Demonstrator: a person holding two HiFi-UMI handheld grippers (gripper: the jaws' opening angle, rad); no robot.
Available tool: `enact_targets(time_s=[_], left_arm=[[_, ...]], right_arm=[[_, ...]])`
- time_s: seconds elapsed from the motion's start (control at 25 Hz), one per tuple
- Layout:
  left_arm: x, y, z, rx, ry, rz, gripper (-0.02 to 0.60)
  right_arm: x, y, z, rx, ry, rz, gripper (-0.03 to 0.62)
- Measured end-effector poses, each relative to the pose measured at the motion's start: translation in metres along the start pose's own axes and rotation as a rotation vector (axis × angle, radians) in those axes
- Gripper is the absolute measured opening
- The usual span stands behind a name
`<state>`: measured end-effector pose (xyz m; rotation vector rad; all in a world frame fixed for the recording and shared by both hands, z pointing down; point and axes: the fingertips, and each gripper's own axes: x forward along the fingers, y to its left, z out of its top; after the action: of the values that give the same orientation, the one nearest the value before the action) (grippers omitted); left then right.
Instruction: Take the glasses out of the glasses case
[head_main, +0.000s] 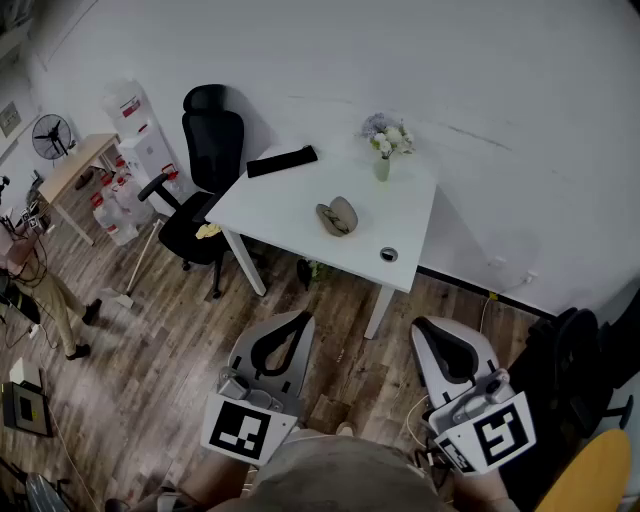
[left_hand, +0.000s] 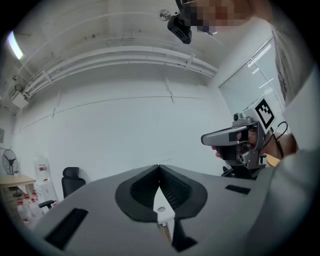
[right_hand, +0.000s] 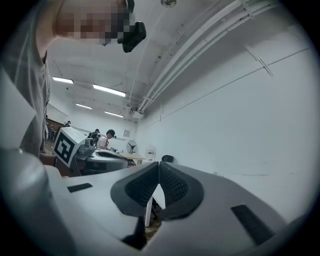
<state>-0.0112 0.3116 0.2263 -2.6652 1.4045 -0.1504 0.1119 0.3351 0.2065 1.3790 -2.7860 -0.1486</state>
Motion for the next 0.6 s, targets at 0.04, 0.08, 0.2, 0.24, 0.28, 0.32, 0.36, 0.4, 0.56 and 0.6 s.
enact_targets(time_s=[0.04,0.08,0.2,0.24,0.28,0.32,0.36,0.4,0.56,0.6], left_arm=[[0.001,-0.002,0.001,-0.002,0.000,0.000,0.015],[0.003,-0.004,0.001,-0.004,0.001,0.000,0.015],[0.006,-0.008,0.002,-0.007,0.004,0.004,0.015],[0.007,-0.008,0.002,-0.006,0.004,0.006,0.015],[0.008,-0.009,0.003,-0.006,0.004,0.007,0.015],[0.008,-0.009,0.003,-0.007,0.005,0.007,0.015],[0.009,-0.010,0.004,-0.007,0.007,0.007,0.015],[0.010,-0.010,0.004,-0.008,0.009,0.006,0.015],[0.013,-0.015,0.003,-0.012,0.018,0.011,0.015],[0.013,-0.015,0.003,-0.014,0.021,0.013,0.015]], right_arm=[[-0.001,-0.003,0.000,0.001,0.002,-0.005,0.035],[-0.002,-0.006,-0.001,0.002,0.005,-0.009,0.035],[-0.004,-0.012,-0.008,0.009,0.027,-0.010,0.035],[-0.004,-0.014,-0.010,0.013,0.033,-0.010,0.035],[-0.003,-0.015,-0.011,0.017,0.036,-0.009,0.035],[-0.003,-0.016,-0.012,0.022,0.036,-0.007,0.035],[-0.003,-0.016,-0.012,0.027,0.034,-0.004,0.035],[-0.004,-0.016,-0.012,0.030,0.030,-0.001,0.035],[-0.009,-0.017,-0.010,0.028,0.011,0.016,0.035],[-0.010,-0.017,-0.010,0.030,0.004,0.022,0.035]])
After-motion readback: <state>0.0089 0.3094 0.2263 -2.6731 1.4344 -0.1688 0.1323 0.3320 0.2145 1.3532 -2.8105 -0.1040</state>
